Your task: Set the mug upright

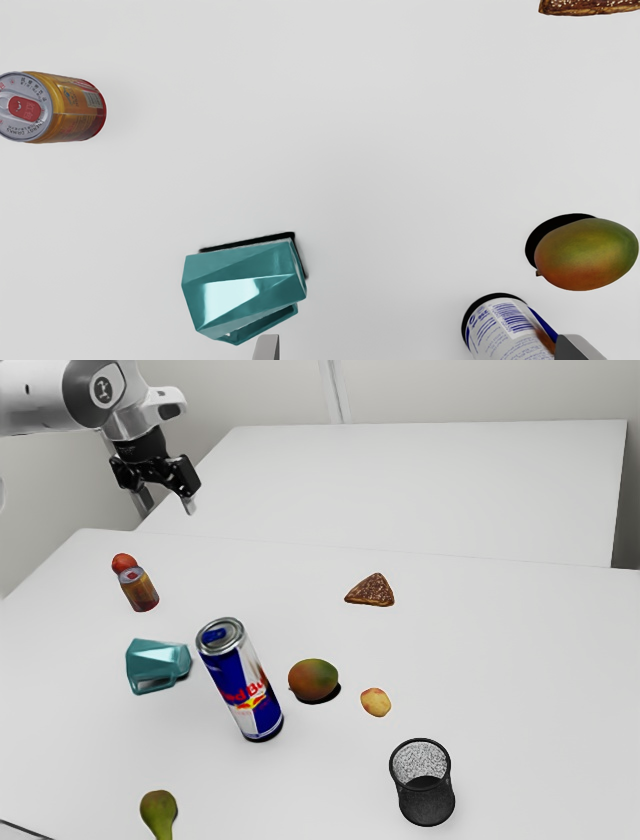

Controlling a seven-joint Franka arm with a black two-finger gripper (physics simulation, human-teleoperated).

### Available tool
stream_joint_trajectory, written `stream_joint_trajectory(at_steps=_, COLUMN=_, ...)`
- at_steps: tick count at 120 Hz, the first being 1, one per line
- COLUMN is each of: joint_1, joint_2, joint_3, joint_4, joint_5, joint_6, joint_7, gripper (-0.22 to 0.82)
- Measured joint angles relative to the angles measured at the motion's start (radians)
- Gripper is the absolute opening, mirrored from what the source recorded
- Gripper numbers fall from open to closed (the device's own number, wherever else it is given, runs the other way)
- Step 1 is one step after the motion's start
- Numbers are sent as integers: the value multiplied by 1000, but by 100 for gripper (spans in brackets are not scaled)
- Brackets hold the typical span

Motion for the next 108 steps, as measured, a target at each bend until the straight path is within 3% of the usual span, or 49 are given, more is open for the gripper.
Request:
stream_joint_trajectory(at_steps=49, joint_1=0, joint_2=-7, joint_3=0, joint_4=-18, joint_5=-2, joint_6=2, joint_7=14, gripper=60)
stream_joint_trajectory(at_steps=72, joint_1=9, joint_2=-84, joint_3=31, joint_4=-92, joint_5=-45, joint_6=-20, joint_7=31, gripper=60)
stream_joint_trajectory(at_steps=92, joint_1=-32, joint_2=-99, joint_3=183, joint_4=-157, joint_5=-194, joint_6=-53, joint_7=104, gripper=60)
stream_joint_trajectory(at_steps=108, joint_1=5, joint_2=-103, joint_3=269, joint_4=-212, joint_5=-324, joint_6=-66, joint_7=194, gripper=60)
